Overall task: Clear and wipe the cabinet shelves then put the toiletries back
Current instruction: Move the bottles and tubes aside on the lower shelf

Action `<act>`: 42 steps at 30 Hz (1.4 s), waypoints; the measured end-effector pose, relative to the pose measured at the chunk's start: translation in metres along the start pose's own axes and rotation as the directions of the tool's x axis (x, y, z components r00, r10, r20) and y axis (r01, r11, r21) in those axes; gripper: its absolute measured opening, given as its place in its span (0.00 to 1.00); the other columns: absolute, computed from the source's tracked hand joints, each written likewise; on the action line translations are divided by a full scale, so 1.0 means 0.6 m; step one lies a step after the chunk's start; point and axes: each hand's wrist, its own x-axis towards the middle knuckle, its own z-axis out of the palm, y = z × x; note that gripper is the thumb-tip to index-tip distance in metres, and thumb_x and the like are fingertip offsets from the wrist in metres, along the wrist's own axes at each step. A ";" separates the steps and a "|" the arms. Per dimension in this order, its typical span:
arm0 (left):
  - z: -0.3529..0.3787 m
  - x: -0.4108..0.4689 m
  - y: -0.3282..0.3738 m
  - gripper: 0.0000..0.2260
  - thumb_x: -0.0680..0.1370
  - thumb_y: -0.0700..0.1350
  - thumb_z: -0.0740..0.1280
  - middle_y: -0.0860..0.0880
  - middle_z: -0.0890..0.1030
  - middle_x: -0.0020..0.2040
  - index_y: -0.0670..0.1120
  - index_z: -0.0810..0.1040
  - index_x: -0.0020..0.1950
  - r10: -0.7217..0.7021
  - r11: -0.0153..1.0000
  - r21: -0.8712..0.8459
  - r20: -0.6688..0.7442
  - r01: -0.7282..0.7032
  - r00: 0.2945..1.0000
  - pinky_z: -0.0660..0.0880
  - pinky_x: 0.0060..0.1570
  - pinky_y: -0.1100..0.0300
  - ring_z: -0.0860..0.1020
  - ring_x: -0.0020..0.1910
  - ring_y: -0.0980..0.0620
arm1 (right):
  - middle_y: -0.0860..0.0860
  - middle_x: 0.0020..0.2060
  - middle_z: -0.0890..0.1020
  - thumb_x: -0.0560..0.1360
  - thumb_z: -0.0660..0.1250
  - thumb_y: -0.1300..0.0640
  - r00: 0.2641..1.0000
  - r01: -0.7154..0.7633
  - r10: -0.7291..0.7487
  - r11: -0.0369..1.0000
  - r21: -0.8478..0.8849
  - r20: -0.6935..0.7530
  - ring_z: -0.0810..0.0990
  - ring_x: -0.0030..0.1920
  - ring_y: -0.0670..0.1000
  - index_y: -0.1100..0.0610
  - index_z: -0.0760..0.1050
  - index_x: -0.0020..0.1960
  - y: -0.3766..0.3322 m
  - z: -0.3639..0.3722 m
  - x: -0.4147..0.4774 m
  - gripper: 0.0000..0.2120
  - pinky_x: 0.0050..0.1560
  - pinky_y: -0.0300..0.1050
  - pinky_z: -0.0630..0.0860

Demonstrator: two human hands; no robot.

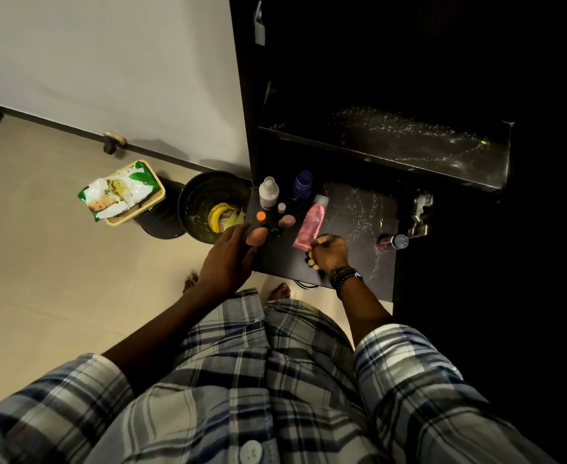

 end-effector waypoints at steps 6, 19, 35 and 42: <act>0.003 -0.002 -0.006 0.23 0.77 0.46 0.66 0.40 0.72 0.66 0.41 0.66 0.70 -0.006 1.000 0.011 0.019 0.005 1.000 0.72 0.55 0.50 0.74 0.61 0.41 | 0.57 0.25 0.75 0.74 0.68 0.62 0.999 0.021 -0.021 1.000 -0.009 0.035 0.71 0.17 0.48 0.54 0.69 0.34 0.005 0.016 -0.009 0.13 0.18 0.34 0.65; 0.013 0.020 -0.002 0.24 0.77 0.44 0.67 0.41 0.72 0.66 0.42 0.66 0.70 0.078 0.997 0.008 0.038 -0.078 0.996 0.72 0.59 0.49 0.72 0.63 0.42 | 0.60 0.65 0.69 0.70 0.69 0.53 0.691 0.015 -0.549 0.662 -0.750 -0.471 0.66 0.65 0.61 0.57 0.73 0.62 -0.072 -0.143 -0.082 0.22 0.61 0.55 0.67; 0.007 0.024 0.011 0.24 0.77 0.44 0.67 0.40 0.70 0.68 0.41 0.66 0.71 0.097 0.995 0.021 0.033 -0.098 0.995 0.70 0.60 0.47 0.69 0.65 0.40 | 0.64 0.55 0.78 0.73 0.65 0.66 0.838 0.147 -0.477 0.663 -0.734 -0.263 0.71 0.61 0.64 0.65 0.77 0.55 -0.062 -0.186 -0.055 0.11 0.58 0.49 0.72; 0.002 0.014 0.005 0.21 0.79 0.47 0.64 0.40 0.71 0.66 0.41 0.67 0.69 0.064 0.998 -0.006 0.028 -0.064 0.998 0.72 0.59 0.42 0.69 0.66 0.38 | 0.57 0.50 0.82 0.70 0.73 0.61 0.809 0.516 -0.578 0.608 -0.604 0.111 0.79 0.49 0.56 0.58 0.78 0.56 -0.076 -0.084 -0.126 0.16 0.52 0.46 0.75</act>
